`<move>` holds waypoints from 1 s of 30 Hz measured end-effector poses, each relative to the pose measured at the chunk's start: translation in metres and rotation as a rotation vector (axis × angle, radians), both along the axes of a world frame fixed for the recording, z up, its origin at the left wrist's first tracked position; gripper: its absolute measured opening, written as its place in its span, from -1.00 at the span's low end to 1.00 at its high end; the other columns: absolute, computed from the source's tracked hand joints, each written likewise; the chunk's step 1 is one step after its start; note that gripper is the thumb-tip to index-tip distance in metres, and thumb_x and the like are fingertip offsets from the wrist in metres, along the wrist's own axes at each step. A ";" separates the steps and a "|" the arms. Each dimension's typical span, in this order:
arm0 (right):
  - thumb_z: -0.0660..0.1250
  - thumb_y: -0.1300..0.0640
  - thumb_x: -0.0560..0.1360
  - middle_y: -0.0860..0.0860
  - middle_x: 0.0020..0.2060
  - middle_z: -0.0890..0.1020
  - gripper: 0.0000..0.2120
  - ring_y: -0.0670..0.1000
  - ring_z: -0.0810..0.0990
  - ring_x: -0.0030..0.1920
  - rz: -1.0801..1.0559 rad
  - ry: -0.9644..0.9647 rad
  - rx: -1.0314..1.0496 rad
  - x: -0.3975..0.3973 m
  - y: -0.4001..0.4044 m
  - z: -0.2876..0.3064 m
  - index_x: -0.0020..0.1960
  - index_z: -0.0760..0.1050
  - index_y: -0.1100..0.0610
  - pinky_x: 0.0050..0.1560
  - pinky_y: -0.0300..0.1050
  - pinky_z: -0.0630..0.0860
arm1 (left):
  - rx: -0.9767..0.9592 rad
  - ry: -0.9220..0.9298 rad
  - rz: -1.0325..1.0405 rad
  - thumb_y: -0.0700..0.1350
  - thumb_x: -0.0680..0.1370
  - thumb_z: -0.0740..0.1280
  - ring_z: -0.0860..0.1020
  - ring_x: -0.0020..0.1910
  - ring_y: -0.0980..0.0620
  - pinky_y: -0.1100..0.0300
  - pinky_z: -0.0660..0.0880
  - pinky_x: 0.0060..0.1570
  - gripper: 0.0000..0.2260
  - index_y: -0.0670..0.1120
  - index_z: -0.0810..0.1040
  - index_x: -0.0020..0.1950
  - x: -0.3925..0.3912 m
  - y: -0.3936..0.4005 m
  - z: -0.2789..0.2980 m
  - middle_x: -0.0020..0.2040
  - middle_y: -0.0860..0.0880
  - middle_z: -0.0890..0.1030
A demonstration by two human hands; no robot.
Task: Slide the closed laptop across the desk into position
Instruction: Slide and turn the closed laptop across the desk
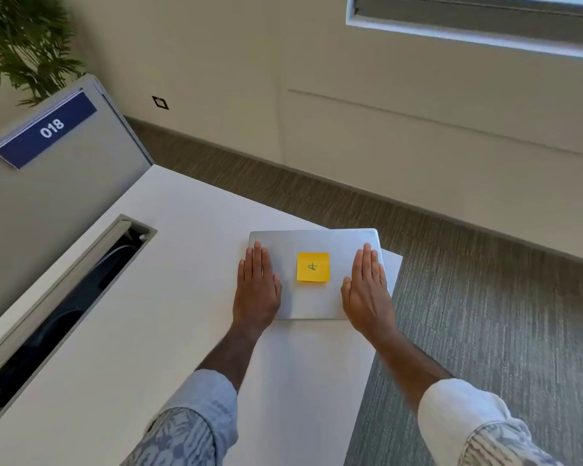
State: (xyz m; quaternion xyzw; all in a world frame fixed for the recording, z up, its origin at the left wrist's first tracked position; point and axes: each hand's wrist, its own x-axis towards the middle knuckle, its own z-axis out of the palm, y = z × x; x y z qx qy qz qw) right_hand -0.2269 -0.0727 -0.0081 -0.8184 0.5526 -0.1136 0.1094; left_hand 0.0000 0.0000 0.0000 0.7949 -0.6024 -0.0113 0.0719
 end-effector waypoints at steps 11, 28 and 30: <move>-0.10 0.00 0.62 0.23 0.60 0.09 -0.38 0.22 0.11 0.59 -0.172 0.029 0.093 -0.013 -0.014 -0.003 0.59 0.02 0.30 0.53 0.24 0.19 | 0.086 0.019 0.085 0.02 0.65 -0.09 0.21 0.58 -0.27 -0.29 0.22 0.47 -0.44 -0.19 0.20 0.60 0.007 -0.009 -0.007 0.63 -0.23 0.15; 0.16 -0.01 0.58 0.17 0.15 0.48 -0.47 0.19 0.51 -0.03 -0.225 0.151 0.069 -0.016 -0.025 0.002 0.42 0.27 0.30 -0.31 0.06 0.55 | 0.083 0.000 0.245 0.05 0.63 0.12 0.49 0.01 -0.26 -0.06 0.49 -0.10 -0.59 -0.07 0.38 0.45 0.001 -0.020 -0.002 0.29 -0.29 0.44; 0.17 -0.01 0.59 0.15 0.14 0.47 -0.49 0.18 0.50 -0.02 -0.247 0.132 0.070 -0.014 -0.025 0.003 0.42 0.27 0.29 -0.32 0.05 0.56 | 0.082 -0.012 0.249 0.07 0.63 0.11 0.49 -0.03 -0.23 -0.04 0.48 -0.15 -0.59 -0.06 0.39 0.43 0.000 -0.022 0.000 0.16 -0.24 0.47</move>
